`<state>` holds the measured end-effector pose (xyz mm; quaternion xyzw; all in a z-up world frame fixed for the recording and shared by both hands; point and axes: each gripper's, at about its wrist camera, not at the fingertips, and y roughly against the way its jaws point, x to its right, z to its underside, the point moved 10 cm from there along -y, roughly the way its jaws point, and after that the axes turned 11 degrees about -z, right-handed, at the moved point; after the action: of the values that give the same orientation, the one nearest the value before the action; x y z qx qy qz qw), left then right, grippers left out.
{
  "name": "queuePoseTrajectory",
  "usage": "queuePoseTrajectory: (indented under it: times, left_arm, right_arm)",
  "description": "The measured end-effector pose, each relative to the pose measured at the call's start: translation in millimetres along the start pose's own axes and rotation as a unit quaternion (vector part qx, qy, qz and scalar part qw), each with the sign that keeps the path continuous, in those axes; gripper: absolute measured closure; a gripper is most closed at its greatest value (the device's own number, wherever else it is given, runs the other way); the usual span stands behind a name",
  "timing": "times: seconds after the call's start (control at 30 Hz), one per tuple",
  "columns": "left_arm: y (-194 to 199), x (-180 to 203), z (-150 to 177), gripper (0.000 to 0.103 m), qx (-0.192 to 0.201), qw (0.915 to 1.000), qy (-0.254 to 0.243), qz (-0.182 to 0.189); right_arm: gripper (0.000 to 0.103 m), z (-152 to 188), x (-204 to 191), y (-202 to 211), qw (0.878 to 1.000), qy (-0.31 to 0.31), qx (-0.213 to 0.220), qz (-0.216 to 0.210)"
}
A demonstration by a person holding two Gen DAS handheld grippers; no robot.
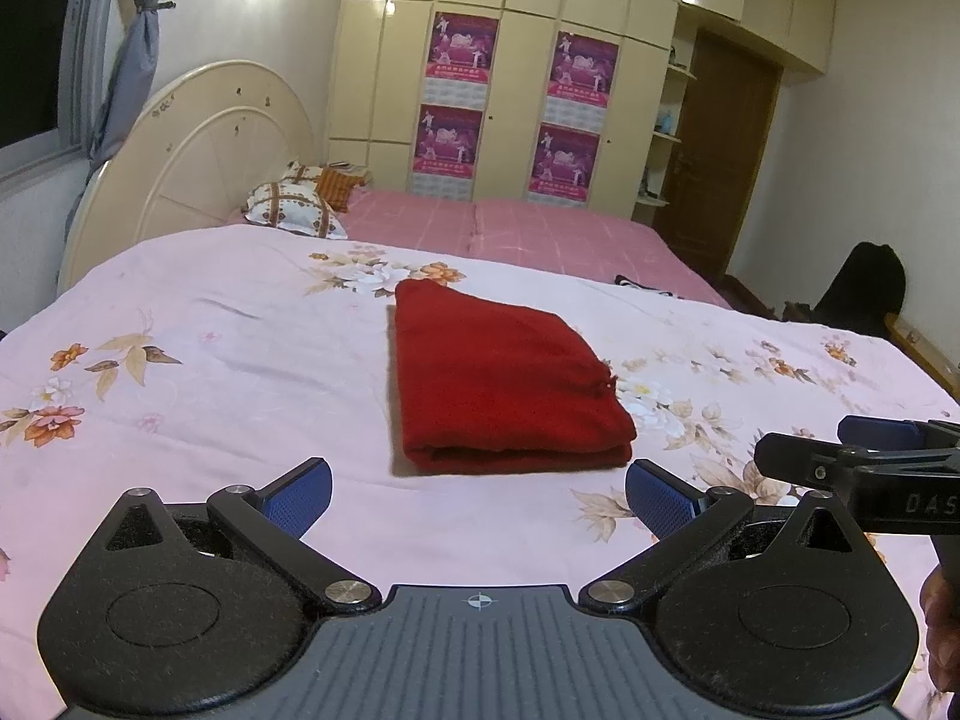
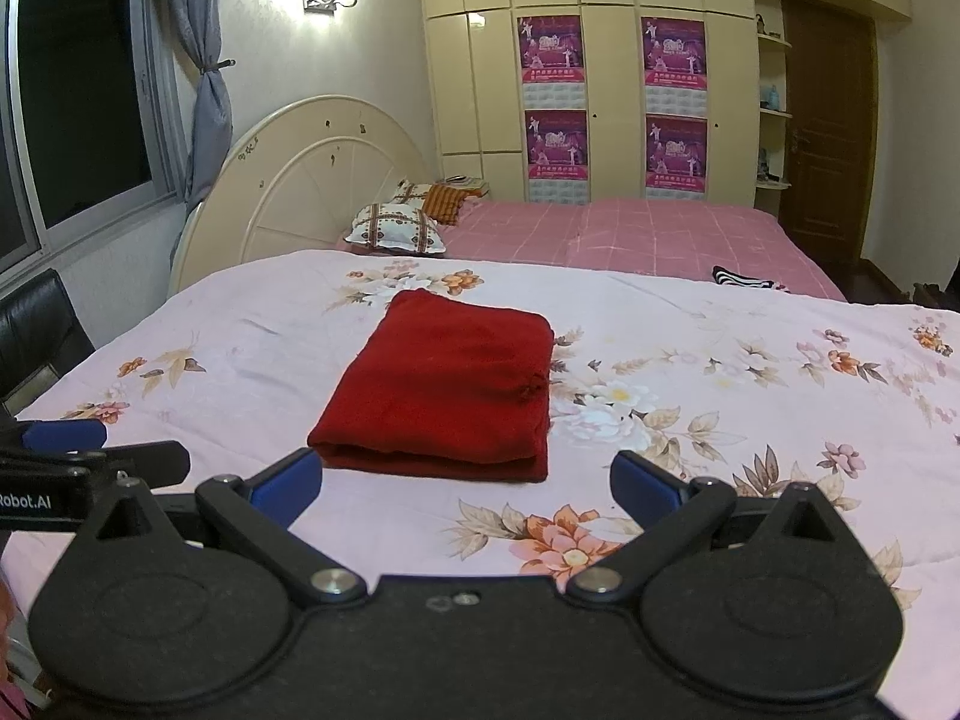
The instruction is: Fold small clothes
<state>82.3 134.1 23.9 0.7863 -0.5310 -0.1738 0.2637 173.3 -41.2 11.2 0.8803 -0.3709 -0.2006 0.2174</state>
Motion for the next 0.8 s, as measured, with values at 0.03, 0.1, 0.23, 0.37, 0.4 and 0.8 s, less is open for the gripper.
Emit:
queuePoseTrajectory:
  times: [0.03,0.1,0.23,0.37,0.4,0.8]
  left_arm:
    - [-0.7,-0.1,-0.3,0.0,0.0,1.0,-0.001,0.001]
    - [-0.7,-0.5,-0.3,0.0,0.001,1.0,-0.001,0.002]
    - [-1.3,-2.1,-0.6,0.0,0.002,1.0,-0.002,0.004]
    - [-1.7,-3.2,-0.7,0.0,0.001,0.9999,0.001,0.011]
    - [-2.0,-3.4,-0.8,0.0,0.0,0.9999,0.002,0.012]
    - [0.5,-6.0,-6.2,0.0,0.018,0.9996,-0.016,0.013]
  right_arm:
    - [0.001,0.0,0.1,0.2,1.0,0.0,0.0,-0.001]
    - [0.001,0.0,0.1,0.3,1.0,-0.001,0.0,-0.001]
    - [0.001,-0.2,0.9,0.0,1.0,0.0,0.001,0.001]
    - [0.001,-0.3,1.7,-0.7,1.0,0.0,0.001,0.002]
    - [0.001,-0.2,1.4,-1.0,1.0,0.0,0.001,0.002]
    - [0.001,-0.4,0.9,-2.6,1.0,0.0,0.001,0.004]
